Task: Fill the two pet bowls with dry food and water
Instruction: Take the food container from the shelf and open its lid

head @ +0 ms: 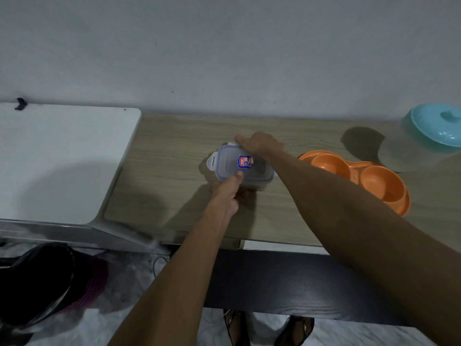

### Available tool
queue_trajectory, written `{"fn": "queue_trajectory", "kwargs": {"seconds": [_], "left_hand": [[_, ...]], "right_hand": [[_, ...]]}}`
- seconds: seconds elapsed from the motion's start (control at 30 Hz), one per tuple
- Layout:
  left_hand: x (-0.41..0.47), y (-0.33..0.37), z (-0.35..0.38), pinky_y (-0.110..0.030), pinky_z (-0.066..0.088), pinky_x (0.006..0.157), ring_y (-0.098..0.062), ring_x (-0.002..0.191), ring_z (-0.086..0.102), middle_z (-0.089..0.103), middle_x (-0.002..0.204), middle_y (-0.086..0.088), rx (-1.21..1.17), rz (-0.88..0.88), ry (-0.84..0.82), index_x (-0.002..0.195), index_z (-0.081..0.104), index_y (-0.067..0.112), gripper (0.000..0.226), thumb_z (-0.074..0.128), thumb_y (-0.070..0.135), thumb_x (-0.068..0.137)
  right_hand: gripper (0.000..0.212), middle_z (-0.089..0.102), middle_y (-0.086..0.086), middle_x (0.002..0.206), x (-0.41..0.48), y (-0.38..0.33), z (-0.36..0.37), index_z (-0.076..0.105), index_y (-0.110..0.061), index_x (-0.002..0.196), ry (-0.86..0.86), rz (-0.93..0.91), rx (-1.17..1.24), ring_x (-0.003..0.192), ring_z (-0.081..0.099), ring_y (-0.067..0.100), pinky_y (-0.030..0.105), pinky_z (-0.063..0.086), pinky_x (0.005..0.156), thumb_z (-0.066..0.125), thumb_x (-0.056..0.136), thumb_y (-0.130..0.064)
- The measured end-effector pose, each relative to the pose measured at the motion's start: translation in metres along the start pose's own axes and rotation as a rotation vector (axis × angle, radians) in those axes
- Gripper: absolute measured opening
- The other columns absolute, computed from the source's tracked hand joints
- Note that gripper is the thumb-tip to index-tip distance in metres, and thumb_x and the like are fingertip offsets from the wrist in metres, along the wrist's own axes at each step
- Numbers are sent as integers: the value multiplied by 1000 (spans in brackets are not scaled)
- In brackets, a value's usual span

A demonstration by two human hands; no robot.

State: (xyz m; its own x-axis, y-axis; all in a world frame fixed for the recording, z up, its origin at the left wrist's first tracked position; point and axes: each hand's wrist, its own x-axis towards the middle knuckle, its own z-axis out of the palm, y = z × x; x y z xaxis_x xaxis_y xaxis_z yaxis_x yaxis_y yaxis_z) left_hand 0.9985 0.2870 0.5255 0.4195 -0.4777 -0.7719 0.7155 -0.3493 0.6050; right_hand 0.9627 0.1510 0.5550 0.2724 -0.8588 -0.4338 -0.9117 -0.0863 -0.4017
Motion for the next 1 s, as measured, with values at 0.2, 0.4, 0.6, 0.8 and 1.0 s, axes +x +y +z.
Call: {"fn": "queue_trajectory", "kwargs": {"seconds": [0.2, 0.4, 0.6, 0.8, 1.0], "left_hand": [[-1, -3, 1, -26, 47, 54, -21, 91, 60, 66, 123, -11, 8, 54, 23, 130, 55, 11, 45, 70, 16, 88], [-8, 3, -5, -33, 49, 84, -22, 112, 60, 60, 134, -10, 197, 130, 16, 134, 51, 9, 57, 71, 33, 86], [-22, 42, -36, -34, 45, 76, -34, 113, 61, 62, 126, -16, 455, 299, 250, 126, 59, 3, 61, 51, 53, 92], [-23, 60, -23, -30, 39, 68, -27, 89, 63, 66, 103, -11, 448, 373, 226, 112, 65, -7, 43, 62, 31, 92], [-19, 78, -9, -30, 39, 62, -31, 71, 63, 64, 73, -17, 525, 560, 277, 73, 60, 4, 30, 59, 29, 90]], "right_hand": [[61, 65, 13, 122, -8, 3, 1, 66, -14, 105, 145, -53, 44, 120, 55, 33, 47, 28, 105, 43, 87, -68], [60, 62, 22, 93, -7, 23, -4, 43, -15, 65, 162, -117, 158, 100, 63, 38, 41, 39, 81, 44, 78, -74], [61, 65, 24, 82, -39, 72, -16, 63, 3, 76, 131, -32, 260, 94, 66, 39, 35, 42, 71, 46, 95, -52], [42, 68, 22, 68, -48, 91, -2, 60, -8, 58, 119, 9, 437, 67, 65, 34, 44, 51, 64, 56, 85, -41], [15, 55, 13, 64, -50, 78, -32, 58, -9, 74, 86, 37, 642, 49, 49, 20, 18, 29, 43, 66, 85, -17]]}}
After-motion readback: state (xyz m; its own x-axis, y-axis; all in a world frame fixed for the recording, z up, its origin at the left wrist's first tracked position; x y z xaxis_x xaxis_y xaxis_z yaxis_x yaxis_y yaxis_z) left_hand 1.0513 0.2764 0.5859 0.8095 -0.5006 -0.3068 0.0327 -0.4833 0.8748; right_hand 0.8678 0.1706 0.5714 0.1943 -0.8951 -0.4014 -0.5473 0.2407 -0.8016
